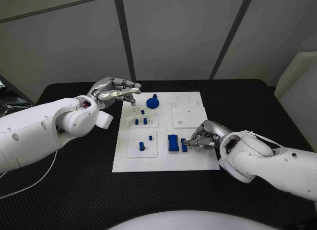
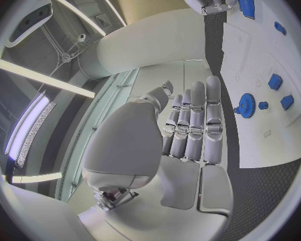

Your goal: Assemble the parts on the task board

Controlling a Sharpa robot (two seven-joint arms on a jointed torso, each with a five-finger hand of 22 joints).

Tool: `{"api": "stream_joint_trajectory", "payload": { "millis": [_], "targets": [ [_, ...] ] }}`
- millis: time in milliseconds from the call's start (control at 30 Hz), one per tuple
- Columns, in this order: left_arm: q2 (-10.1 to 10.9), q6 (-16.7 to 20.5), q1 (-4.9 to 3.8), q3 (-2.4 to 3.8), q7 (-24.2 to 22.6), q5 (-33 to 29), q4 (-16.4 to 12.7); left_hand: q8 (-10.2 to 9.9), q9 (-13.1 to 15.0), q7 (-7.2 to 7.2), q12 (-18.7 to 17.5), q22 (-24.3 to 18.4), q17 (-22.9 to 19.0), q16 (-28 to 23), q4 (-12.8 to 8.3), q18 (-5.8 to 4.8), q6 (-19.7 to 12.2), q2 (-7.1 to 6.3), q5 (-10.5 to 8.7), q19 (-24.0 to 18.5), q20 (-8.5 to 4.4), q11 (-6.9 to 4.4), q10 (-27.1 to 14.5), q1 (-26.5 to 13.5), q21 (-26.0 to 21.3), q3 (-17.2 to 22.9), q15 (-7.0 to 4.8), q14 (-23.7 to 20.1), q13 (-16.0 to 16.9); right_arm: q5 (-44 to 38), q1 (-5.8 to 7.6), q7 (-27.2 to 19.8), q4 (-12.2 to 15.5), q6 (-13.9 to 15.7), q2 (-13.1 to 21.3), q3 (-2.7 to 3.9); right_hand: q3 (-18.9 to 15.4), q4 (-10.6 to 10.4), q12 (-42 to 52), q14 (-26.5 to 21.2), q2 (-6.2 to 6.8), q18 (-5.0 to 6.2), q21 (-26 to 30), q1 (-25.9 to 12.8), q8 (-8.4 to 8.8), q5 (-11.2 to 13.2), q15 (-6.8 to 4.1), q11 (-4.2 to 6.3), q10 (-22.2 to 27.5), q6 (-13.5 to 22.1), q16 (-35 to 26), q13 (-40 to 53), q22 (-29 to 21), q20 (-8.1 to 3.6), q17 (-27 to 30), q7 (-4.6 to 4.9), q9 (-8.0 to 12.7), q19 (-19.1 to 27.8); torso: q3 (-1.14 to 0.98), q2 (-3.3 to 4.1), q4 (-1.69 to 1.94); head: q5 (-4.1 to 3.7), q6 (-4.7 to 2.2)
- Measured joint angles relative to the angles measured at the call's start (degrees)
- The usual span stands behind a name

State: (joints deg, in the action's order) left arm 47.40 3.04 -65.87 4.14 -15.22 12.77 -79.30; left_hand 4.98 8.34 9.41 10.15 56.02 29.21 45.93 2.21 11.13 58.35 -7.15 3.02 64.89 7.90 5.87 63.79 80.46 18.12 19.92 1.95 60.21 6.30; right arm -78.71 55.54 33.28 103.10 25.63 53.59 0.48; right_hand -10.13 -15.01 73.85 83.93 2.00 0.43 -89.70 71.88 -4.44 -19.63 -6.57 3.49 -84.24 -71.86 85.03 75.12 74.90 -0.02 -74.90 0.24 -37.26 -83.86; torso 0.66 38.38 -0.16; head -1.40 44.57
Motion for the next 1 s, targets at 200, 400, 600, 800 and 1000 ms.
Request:
{"api": "stream_joint_trajectory", "payload": {
  "millis": [200, 400, 600, 800, 1000],
  "targets": [
    [0.0, 0.0, 0.04, -0.04, 0.0, 0.0, 0.0, 0.0, 0.0, 0.0, 0.0, 0.0, 0.0, -0.1, 0.0, 0.0, 0.0, 0.0, 0.0, 0.0, 0.0, 0.0, 0.0, 0.0, 0.0, 0.0, 0.0, 0.0, 0.0, -0.3, 0.0, -0.5, -1.2, -0.3, -0.9, 0.0, 0.4, 0.5, 0.0, 0.0, -0.32, 0.0, 0.0, 1.2, 0.0, 0.0, 0.01, -0.01, 0.0, 0.0, 0.0, 0.0, 0.0, 0.0, 0.0, 0.0, -0.2, 0.0, -0.01, 0.05, 0.0, -0.03, -0.03],
    [-0.1, 0.0, 0.08, -0.06, 0.0, 0.0, 0.1, 0.0, 0.0, 0.0, 0.0, -0.1, 0.0, -0.2, 0.0, 0.0, 0.0, 0.0, 0.0, 0.0, 0.0, 0.0, 0.0, 0.0, -0.2, 0.0, 0.0, 0.0, 0.0, -0.8, 0.06, -0.8, -2.5, -0.6, -1.8, 0.06, 0.9, 1.9, 0.2, 0.0, -0.55, 0.0, 0.0, 3.2, 0.0, 0.1, 0.02, -0.02, 0.0, 0.0, 0.0, 0.1, 0.0, -0.13, 0.0, 0.0, -0.4, -0.1, -0.01, 0.11, 0.03, -0.04, 0.07],
    [-0.1, -0.1, 0.13, -0.07, 0.0, 0.0, 0.1, 0.0, 0.0, 0.0, 0.0, -0.1, 0.0, -0.2, 0.0, 0.01, 0.0, 0.0, 0.0, 0.0, 0.0, 0.0, 0.0, 0.0, -0.2, 0.0, 0.0, 0.0, 0.0, -1.5, 0.06, -1.4, -2.6, -0.8, -1.9, 0.1, 0.9, 3.3, 0.0, 0.2, -0.36, 0.0, 0.0, 4.4, 0.0, 0.5, -0.19, 0.19, 0.2, 0.0, 0.0, 0.3, 0.0, -0.2, 0.0, 0.0, -0.5, -0.2, 0.03, 0.11, 0.03, 0.03, 0.23],
    [-0.1, -0.1, 0.17, -0.07, 0.0, 0.0, 0.1, 0.0, 0.0, 0.0, 0.0, -0.1, 0.0, -0.2, 0.0, 0.0, 0.0, 0.0, 0.0, 0.0, 0.0, 0.0, 0.0, 0.0, -0.2, 0.0, 0.0, 0.0, 0.0, -2.0, 0.03, -2.3, -2.2, -0.7, -1.7, 0.02, 0.1, 2.9, -0.3, 0.2, -0.62, 0.0, 0.0, 4.3, 0.0, 3.0, -0.19, 0.19, 0.2, 0.0, 0.0, 0.9, 0.0, -0.2, 0.0, 0.0, -0.7, -0.2, 0.03, 0.11, 0.03, 0.05, 0.2],
    [0.1, -0.1, 0.22, -0.08, 0.0, 0.0, 0.0, 0.0, 0.0, 0.0, 0.0, -0.1, 0.0, -0.2, 0.0, 0.0, 0.0, 0.0, 0.0, 0.0, 0.0, 0.0, 0.0, 0.0, -0.2, 0.0, 0.0, 0.0, 0.0, -1.2, -0.03, -4.3, -1.6, 0.1, -0.9, -0.02, -1.2, 2.1, -0.5, 0.2, -0.46, 0.0, 0.0, 2.5, 0.53, 4.8, -0.19, 0.17, 0.3, 0.3, -0.4, 0.8, 0.0, -0.2, 0.0, 0.3, -0.7, -0.2, 0.03, 0.05, 0.03, 0.02, -0.08]
  ]
}}
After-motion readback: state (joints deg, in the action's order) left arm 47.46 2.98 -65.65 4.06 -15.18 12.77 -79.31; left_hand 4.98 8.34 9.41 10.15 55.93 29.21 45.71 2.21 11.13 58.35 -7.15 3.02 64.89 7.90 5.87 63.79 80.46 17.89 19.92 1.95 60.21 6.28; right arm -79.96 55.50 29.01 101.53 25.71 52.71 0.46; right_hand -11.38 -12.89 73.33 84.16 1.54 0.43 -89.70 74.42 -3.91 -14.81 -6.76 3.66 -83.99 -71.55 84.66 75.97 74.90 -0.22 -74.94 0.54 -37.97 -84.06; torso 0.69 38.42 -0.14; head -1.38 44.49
